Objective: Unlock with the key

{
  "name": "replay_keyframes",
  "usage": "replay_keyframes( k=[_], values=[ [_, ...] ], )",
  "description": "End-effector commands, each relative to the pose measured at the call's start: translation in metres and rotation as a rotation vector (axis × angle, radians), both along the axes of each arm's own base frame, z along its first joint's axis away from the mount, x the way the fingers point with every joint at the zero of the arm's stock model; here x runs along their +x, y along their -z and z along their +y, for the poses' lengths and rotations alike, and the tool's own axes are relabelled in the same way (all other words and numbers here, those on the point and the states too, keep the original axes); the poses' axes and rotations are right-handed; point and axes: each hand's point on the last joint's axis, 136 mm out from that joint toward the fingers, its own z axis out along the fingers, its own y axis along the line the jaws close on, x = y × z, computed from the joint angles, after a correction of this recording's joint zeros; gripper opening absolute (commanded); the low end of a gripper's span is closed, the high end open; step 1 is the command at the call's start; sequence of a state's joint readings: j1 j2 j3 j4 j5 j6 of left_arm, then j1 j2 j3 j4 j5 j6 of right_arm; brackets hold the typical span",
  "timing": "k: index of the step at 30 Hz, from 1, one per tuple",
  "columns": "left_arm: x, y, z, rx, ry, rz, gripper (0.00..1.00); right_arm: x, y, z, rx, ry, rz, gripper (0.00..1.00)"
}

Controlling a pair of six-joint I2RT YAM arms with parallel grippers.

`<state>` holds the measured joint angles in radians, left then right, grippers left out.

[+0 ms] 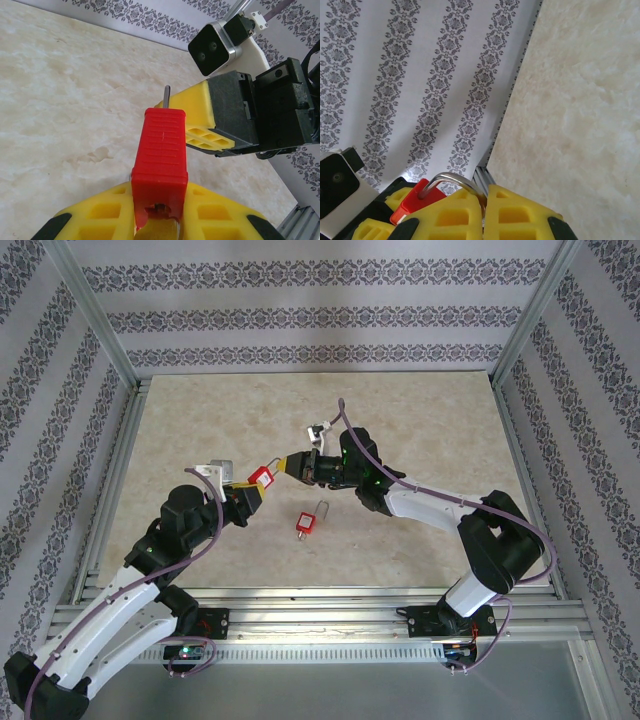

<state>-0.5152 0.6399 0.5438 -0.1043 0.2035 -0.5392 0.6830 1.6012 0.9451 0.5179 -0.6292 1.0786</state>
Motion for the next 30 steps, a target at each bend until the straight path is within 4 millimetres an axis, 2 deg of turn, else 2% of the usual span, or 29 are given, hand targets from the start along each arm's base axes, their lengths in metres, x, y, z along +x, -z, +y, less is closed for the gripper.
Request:
replay_keyframes(
  k=[1, 22, 26, 30],
  values=[
    [-0.004, -0.001, 0.009, 0.016, -0.023, -0.019, 0.0, 0.049, 0.001, -0.041, -0.019, 0.226, -0.009, 0.0],
    [-0.008, -0.006, 0.011, 0.024, -0.011, -0.05, 0.0, 0.053, 0.001, -0.059, -0.003, 0.262, 0.012, 0.0],
    [-0.008, -0.008, 0.004, 0.006, 0.019, -0.055, 0.0, 0.051, -0.005, -0.056, 0.014, 0.241, -0.001, 0.0],
    [-0.007, -0.012, -0.007, -0.015, 0.069, -0.066, 0.0, 0.04, -0.012, -0.044, 0.025, 0.176, -0.034, 0.0]
  ],
)
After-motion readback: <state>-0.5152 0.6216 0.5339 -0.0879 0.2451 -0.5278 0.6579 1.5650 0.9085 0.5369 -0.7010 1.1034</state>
